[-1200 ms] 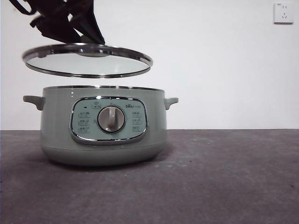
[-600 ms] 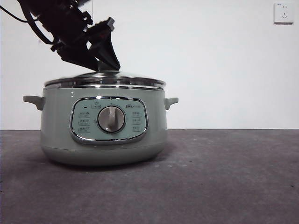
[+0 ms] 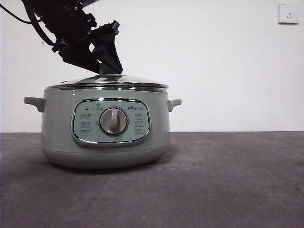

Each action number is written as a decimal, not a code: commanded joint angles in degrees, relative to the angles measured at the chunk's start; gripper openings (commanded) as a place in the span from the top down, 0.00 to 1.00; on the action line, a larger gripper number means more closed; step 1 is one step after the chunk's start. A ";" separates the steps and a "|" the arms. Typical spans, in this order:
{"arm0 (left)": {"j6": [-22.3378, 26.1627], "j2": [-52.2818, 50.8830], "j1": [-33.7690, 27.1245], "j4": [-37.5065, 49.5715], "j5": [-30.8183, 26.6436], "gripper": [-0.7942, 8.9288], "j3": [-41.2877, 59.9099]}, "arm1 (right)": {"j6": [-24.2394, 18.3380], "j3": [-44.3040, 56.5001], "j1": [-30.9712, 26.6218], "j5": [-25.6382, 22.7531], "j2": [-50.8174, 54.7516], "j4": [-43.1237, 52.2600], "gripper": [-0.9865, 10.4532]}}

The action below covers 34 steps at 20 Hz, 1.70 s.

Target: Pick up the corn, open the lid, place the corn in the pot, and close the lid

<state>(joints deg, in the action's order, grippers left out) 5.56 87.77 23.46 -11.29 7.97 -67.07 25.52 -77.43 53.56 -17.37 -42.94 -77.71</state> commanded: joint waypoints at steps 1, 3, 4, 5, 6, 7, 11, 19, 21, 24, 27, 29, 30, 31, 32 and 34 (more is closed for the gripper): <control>0.70 0.44 0.20 -0.90 -0.50 0.92 0.02 | -0.17 0.57 0.11 -0.28 0.09 -1.55 0.53; 0.79 0.44 0.20 -1.11 -0.50 0.92 0.02 | -0.20 0.57 0.11 -0.72 0.09 -1.55 0.53; 1.09 0.42 0.20 -1.11 -0.50 0.92 0.00 | -0.20 0.57 0.11 -0.76 0.09 -1.55 0.53; 1.14 0.42 0.20 -1.25 -0.50 0.92 -0.15 | -0.20 0.57 0.11 -0.76 0.09 -1.55 0.53; 1.14 0.42 0.20 -1.55 -0.50 0.92 -0.61 | -0.22 0.57 0.11 -0.81 0.09 -1.55 0.53; 1.11 0.39 0.20 -1.68 -0.48 0.92 -1.01 | -0.22 0.57 0.11 -0.92 0.09 -1.55 0.53; 1.14 0.20 0.22 -2.60 -0.50 0.92 -2.08 | -0.35 0.57 0.11 -0.90 0.09 -1.55 0.53; 1.11 0.20 0.20 -4.98 -0.31 0.92 -2.08 | -0.37 0.57 0.11 -0.90 0.09 -1.55 0.53; 0.85 0.20 0.20 -4.87 -0.26 0.87 -2.08 | -0.42 0.57 0.11 -0.90 0.09 -1.55 0.53; 0.46 0.20 0.04 -4.90 -0.07 0.53 -2.14 | -0.44 0.57 0.11 -0.87 0.09 -1.55 0.53; 0.46 0.20 0.04 -5.42 -0.04 0.49 -2.82 | -0.44 0.57 0.11 -0.85 0.09 -1.55 0.53; 0.46 0.17 0.04 -6.93 -0.07 0.49 -4.26 | -0.50 0.57 0.11 -0.85 0.09 -1.55 0.53; 0.48 0.17 0.04 -8.11 -0.07 0.49 -5.27 | -0.66 0.57 0.11 -0.85 0.09 -1.55 0.53; 0.46 0.17 0.04 -9.46 -0.07 0.49 -6.51 | -0.66 0.57 0.11 -0.83 0.09 -1.55 0.53; 0.46 0.07 0.04 -11.37 -0.02 0.49 -7.76 | -0.72 0.57 0.11 -0.63 0.09 -1.55 0.53; 0.48 -0.07 0.04 -17.16 2.71 0.49 -11.15 | -1.64 0.57 0.11 -0.63 0.09 -1.55 0.53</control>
<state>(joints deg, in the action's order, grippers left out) 6.37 87.94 23.57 -28.58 10.26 -78.19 24.58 -77.43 53.56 -18.00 -42.94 -77.71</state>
